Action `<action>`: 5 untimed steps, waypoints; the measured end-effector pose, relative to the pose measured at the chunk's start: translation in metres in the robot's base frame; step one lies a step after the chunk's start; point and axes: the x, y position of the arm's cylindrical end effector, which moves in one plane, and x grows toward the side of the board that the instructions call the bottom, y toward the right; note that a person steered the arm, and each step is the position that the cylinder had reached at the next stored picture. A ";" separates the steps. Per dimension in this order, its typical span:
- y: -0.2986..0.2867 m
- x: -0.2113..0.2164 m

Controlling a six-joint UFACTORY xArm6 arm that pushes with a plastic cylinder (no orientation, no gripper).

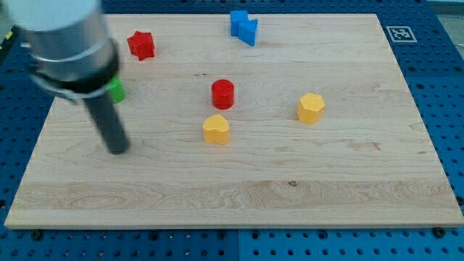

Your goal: Keep green blocks vertically below red star

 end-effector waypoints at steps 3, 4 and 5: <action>-0.087 -0.125; -0.087 -0.126; -0.074 -0.126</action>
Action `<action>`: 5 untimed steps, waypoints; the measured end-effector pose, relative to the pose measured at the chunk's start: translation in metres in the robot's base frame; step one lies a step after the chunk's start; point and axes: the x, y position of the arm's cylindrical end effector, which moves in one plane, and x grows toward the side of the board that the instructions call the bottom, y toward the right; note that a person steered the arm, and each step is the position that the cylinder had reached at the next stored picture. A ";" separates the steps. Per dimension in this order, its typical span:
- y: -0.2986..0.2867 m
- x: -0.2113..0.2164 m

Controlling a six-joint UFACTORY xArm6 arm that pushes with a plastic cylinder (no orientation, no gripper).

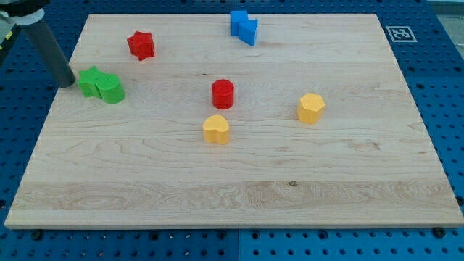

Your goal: Keep green blocks vertically below red star

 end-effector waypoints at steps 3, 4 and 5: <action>0.053 0.000; 0.066 0.000; 0.083 0.000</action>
